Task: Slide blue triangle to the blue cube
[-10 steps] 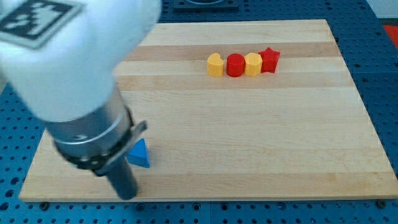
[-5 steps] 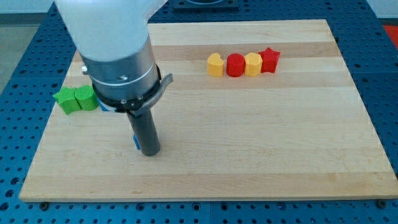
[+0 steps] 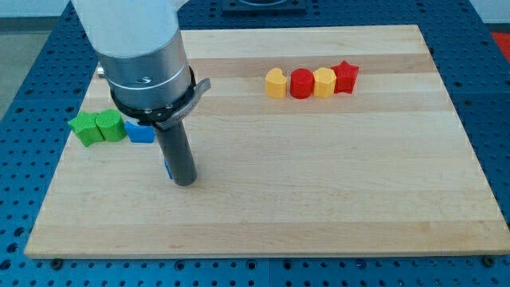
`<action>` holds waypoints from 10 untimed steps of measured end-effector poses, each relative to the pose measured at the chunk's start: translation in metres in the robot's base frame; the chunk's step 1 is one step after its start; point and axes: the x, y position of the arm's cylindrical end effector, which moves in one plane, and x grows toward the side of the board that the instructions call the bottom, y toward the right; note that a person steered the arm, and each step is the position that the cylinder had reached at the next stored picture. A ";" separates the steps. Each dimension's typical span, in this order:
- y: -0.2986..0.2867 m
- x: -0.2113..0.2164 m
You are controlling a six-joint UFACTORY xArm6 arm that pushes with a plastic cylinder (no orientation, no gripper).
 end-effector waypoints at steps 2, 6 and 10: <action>-0.007 0.000; -0.021 -0.033; -0.021 -0.052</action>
